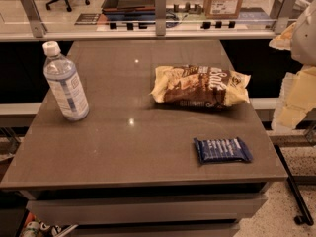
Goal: Pick rxbar blueberry
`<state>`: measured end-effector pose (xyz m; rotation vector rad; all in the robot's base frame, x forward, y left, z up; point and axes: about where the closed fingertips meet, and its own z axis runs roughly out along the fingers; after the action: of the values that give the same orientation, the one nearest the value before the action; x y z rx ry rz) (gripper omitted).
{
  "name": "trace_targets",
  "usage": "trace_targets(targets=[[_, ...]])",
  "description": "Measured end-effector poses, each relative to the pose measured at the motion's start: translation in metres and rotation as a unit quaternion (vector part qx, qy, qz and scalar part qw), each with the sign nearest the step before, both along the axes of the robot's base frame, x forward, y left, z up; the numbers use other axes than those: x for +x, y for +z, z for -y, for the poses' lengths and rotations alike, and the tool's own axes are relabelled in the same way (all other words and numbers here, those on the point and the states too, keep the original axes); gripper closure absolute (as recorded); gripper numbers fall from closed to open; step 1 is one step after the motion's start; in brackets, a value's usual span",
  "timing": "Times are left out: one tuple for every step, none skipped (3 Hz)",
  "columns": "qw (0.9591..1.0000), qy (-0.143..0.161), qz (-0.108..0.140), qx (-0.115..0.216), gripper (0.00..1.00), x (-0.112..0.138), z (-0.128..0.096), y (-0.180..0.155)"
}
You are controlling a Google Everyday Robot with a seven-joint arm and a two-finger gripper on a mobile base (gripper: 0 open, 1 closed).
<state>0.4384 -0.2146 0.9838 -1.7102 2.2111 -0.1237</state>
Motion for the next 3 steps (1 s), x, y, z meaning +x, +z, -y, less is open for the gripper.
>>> trace_targets(targets=[[1.0, 0.0, 0.0, 0.0, 0.0, 0.0, 0.0, 0.0], [0.9994, 0.011, 0.002, 0.031, 0.0, -0.002, 0.0, -0.001], [0.9953, 0.033, 0.001, 0.091, 0.0, -0.005, 0.003, -0.011]])
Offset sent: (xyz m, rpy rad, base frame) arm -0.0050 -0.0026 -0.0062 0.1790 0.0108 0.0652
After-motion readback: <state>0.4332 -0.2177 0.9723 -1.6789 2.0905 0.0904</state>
